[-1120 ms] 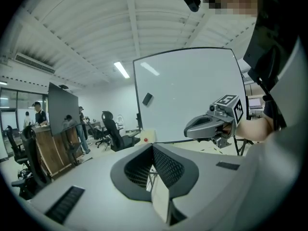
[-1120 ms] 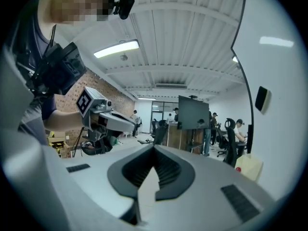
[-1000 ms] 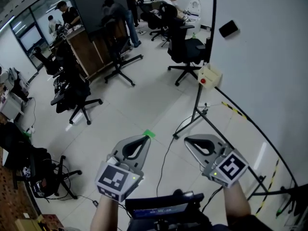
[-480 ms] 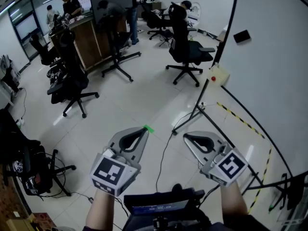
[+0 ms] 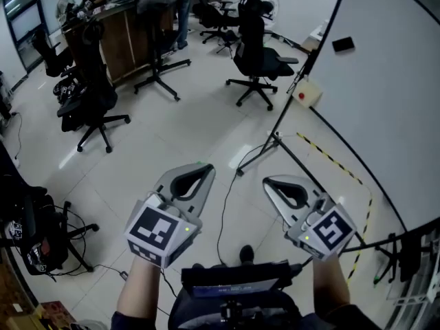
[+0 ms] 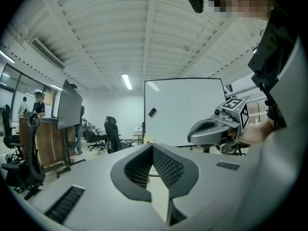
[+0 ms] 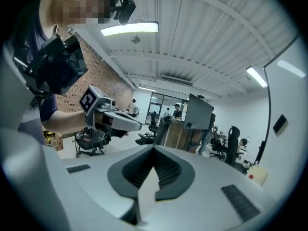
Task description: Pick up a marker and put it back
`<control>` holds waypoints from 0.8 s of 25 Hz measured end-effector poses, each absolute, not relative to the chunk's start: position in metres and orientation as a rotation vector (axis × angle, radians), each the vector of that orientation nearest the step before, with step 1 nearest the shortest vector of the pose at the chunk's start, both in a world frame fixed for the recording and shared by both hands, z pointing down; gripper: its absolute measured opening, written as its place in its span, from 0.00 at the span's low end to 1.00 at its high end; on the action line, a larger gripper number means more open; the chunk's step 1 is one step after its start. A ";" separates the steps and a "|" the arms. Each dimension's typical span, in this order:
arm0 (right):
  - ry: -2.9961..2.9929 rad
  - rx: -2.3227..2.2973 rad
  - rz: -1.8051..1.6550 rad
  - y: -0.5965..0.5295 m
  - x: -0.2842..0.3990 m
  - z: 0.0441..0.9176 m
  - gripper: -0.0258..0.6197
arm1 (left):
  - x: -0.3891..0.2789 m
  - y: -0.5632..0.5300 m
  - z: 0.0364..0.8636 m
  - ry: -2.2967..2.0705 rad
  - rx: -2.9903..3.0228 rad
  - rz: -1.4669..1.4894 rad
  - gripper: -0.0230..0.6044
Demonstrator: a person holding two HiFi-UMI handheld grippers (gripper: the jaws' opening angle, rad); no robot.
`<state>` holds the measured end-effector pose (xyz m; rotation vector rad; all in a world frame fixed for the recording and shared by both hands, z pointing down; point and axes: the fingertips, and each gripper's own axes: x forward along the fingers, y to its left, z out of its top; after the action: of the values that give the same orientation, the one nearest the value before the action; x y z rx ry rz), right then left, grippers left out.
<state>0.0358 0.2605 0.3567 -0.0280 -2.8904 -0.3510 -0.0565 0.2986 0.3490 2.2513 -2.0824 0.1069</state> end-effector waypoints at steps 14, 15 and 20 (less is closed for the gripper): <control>-2.935 0.118 -0.278 0.194 0.188 0.353 0.05 | 0.089 0.225 0.329 -1.989 2.355 0.163 0.03; -2.940 0.121 -0.264 0.186 0.202 0.356 0.05 | 0.103 0.218 0.331 -1.981 2.356 0.182 0.03; -2.970 0.133 -0.175 0.155 0.261 0.376 0.05 | 0.165 0.190 0.349 -1.955 2.338 0.251 0.03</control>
<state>0.2612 0.1554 0.3760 0.1330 -2.9695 -0.1750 0.1654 0.1898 0.3485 2.3375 -1.9546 0.2511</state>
